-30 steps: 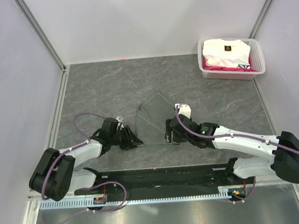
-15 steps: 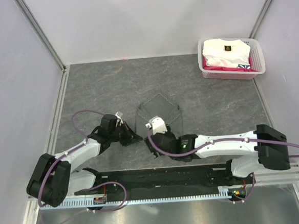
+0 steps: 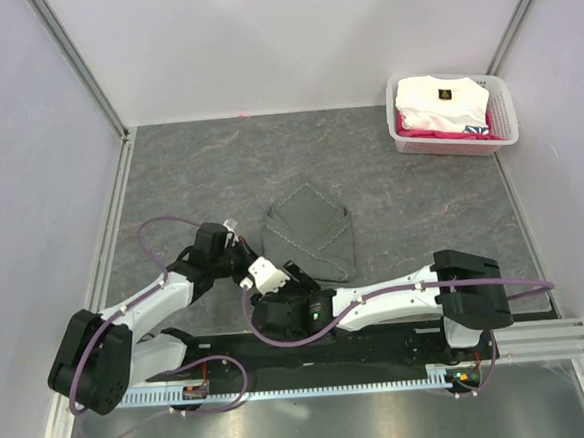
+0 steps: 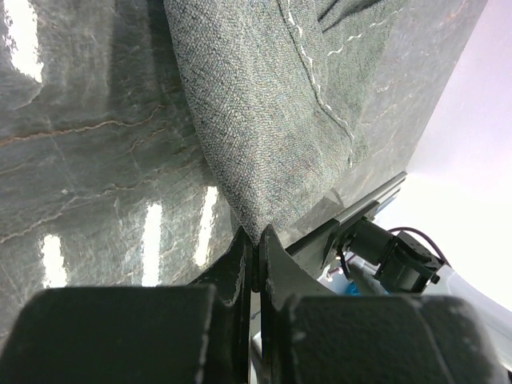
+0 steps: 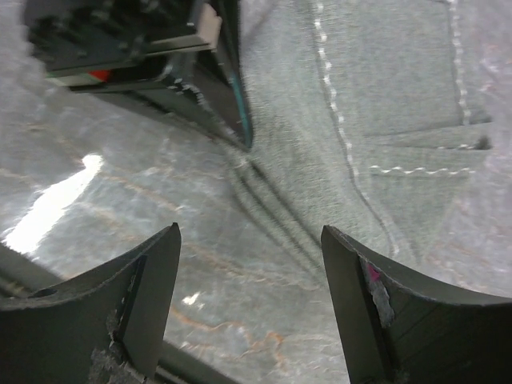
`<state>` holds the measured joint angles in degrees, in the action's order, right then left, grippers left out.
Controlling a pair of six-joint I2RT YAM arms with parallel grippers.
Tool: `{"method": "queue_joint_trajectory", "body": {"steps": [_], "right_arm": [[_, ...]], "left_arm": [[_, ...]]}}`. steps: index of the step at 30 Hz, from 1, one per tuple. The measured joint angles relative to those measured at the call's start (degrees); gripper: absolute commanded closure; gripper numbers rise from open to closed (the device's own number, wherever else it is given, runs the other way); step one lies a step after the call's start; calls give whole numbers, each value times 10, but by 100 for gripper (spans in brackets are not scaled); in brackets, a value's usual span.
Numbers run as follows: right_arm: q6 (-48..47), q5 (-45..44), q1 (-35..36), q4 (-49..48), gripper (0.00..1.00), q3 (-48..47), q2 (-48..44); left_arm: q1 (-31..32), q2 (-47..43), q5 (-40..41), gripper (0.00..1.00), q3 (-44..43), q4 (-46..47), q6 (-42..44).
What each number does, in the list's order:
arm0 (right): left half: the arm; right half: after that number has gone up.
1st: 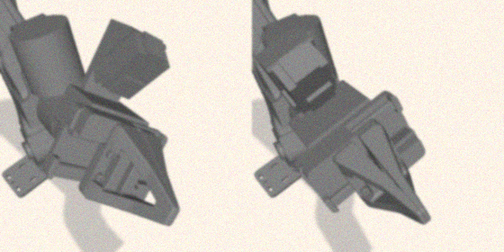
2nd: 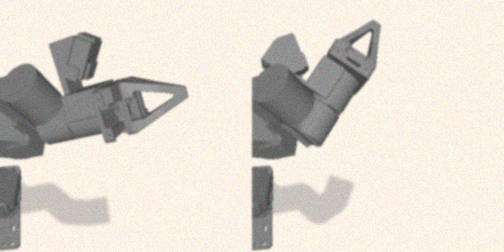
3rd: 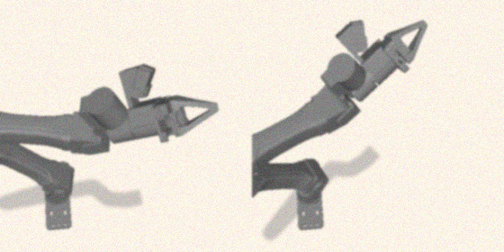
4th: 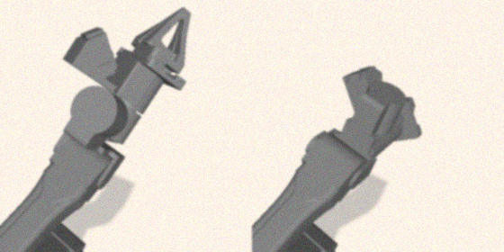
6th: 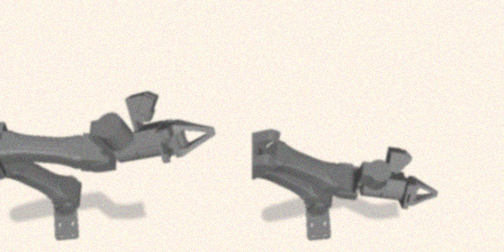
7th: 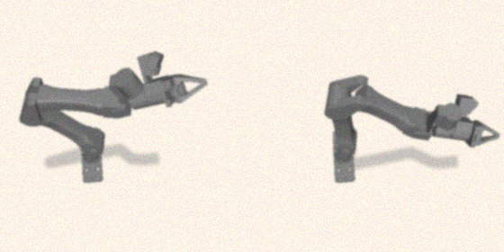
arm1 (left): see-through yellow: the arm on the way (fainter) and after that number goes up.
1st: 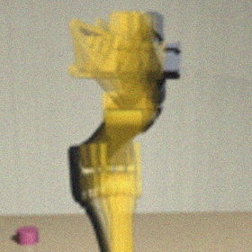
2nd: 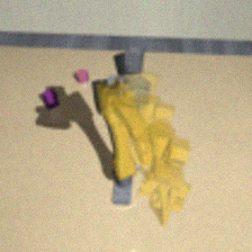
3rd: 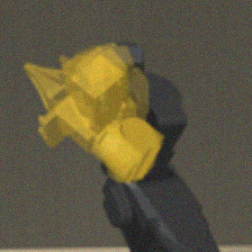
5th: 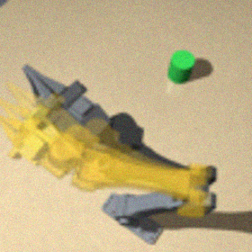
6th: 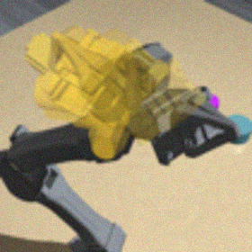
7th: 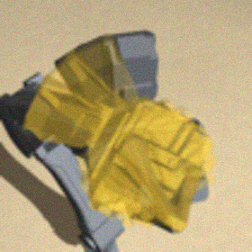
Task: Fold the napkin, place the utensils inside, and roll it up
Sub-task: Roll the napkin with the utensil
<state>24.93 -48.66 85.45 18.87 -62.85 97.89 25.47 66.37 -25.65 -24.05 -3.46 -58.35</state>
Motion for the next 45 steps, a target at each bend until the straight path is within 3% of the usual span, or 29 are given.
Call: {"method": "queue_joint_trajectory", "body": {"steps": [24,43,45], "right_arm": [[-65,-39,-24,-81,23,15,83],[-78,-9,-60,-112,55,55,91],[-78,-6,-61,-112,54,55,91]], "left_arm": [[0,-35,0,98,-1,-41,-8],[0,-35,5,98,-5,-54,-8],[-1,-35,5,98,-5,-55,-8]]}}
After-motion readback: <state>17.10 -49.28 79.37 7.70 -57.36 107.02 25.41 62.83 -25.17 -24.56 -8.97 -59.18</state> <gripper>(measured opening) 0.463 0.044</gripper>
